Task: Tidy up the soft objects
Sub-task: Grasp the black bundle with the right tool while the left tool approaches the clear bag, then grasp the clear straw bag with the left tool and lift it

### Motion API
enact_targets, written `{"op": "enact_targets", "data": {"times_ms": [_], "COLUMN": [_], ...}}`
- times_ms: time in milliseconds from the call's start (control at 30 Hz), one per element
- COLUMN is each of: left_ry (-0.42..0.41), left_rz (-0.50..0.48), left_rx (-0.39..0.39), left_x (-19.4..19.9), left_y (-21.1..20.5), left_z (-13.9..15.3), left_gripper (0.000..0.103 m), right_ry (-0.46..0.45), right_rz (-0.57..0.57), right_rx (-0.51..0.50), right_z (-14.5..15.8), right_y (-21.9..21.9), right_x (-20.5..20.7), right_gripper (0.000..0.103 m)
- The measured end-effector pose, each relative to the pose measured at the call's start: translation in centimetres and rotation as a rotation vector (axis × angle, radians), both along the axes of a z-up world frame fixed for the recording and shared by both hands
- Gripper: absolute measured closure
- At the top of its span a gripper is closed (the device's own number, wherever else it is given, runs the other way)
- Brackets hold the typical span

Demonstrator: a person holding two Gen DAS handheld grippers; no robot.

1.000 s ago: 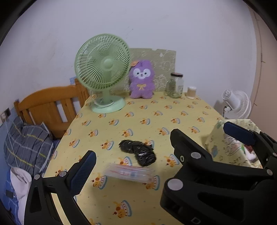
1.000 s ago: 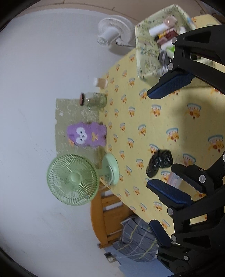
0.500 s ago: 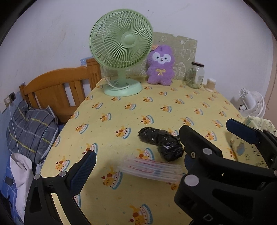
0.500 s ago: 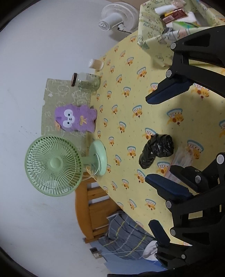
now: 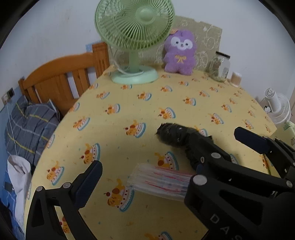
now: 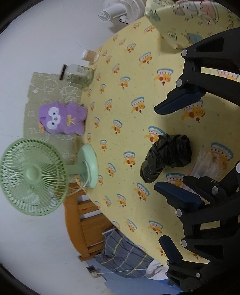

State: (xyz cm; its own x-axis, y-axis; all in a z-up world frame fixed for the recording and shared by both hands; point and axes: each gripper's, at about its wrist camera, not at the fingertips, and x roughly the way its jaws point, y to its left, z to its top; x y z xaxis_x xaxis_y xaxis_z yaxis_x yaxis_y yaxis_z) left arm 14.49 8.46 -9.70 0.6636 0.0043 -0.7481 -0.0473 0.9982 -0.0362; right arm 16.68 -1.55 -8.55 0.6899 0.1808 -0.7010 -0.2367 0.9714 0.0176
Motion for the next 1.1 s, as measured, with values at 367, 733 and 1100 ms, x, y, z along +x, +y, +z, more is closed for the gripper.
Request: {"op": "enact_targets", "data": {"times_ms": [367, 733, 1100], "left_ry": [0.06, 0.036, 0.08], "left_rz": [-0.005, -0.043, -0.108], "left_rx": [-0.004, -0.018, -0.008], "left_x": [1.0, -0.3, -0.3], "left_y": [0.0, -1.3, -3.0], "left_z": [-1.5, -0.9, -1.8], "left_gripper": [0.001, 0.001, 0.0], "right_ry": [0.11, 0.045, 0.052], "right_rz": [0.031, -0.007, -0.06], "right_rx": [0.0, -0.009, -0.016], "right_z": [-2.5, -1.1, -1.5], "right_y": [0.4, -1.0, -3.0], "right_x": [2.0, 0.2, -1.3], "right_gripper": [0.06, 0.065, 0.065]}}
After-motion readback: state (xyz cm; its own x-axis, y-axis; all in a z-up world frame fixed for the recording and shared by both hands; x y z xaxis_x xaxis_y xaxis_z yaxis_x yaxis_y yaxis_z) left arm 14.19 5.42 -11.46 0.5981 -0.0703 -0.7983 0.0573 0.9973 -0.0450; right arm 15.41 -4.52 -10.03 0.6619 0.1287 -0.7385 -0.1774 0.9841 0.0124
